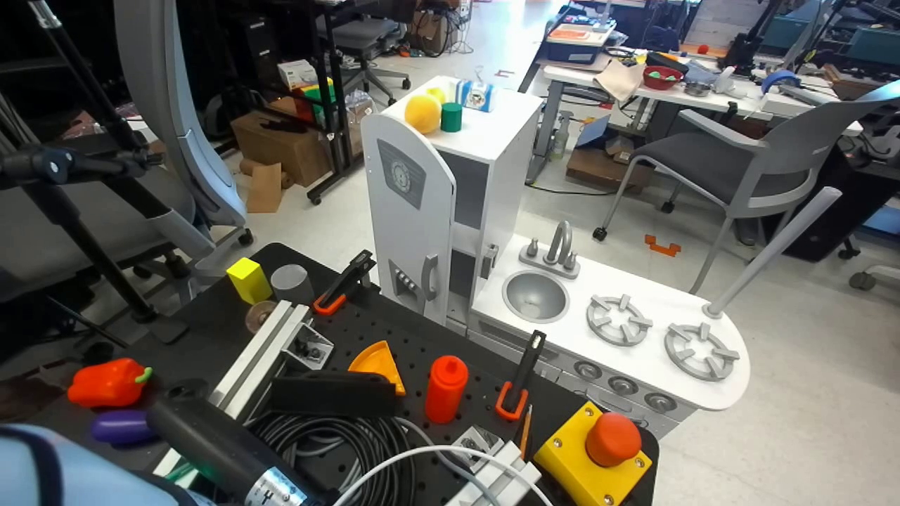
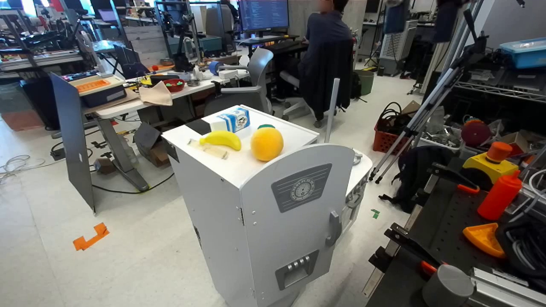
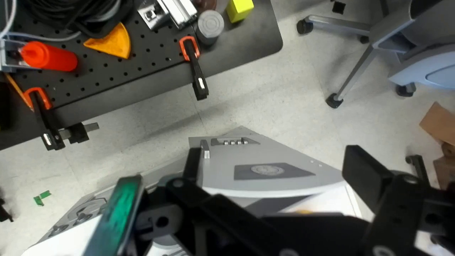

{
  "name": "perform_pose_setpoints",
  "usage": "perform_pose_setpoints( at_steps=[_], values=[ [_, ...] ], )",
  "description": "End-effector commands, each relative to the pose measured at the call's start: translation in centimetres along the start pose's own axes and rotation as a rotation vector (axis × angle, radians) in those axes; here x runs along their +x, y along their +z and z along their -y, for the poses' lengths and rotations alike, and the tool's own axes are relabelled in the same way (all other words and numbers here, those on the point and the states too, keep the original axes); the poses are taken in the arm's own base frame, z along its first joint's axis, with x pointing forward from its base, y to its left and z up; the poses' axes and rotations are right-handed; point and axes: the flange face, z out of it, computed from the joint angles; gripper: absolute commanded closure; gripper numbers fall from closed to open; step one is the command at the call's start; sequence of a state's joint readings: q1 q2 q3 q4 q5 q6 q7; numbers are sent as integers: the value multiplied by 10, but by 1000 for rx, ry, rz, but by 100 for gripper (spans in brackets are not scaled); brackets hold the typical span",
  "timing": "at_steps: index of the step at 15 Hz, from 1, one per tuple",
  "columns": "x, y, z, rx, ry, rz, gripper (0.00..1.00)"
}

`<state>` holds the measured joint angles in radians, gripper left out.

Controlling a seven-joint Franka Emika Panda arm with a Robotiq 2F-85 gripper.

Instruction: Move the yellow plush toy to the right

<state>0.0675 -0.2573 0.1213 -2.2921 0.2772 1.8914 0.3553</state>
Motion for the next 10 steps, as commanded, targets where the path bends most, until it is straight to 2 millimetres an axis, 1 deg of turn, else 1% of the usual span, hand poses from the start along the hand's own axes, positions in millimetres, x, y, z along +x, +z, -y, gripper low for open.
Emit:
perform_pose_setpoints(
  at_steps=[1, 2, 4, 6, 10],
  values=[
    [62, 10, 12, 94, 49, -34, 0],
    [76, 15, 17, 112, 63, -45, 0],
    [106, 32, 31, 134, 92, -59, 0],
    [130, 46, 45, 154, 113, -74, 0],
    [166, 73, 71, 162, 139, -87, 0]
  ],
)
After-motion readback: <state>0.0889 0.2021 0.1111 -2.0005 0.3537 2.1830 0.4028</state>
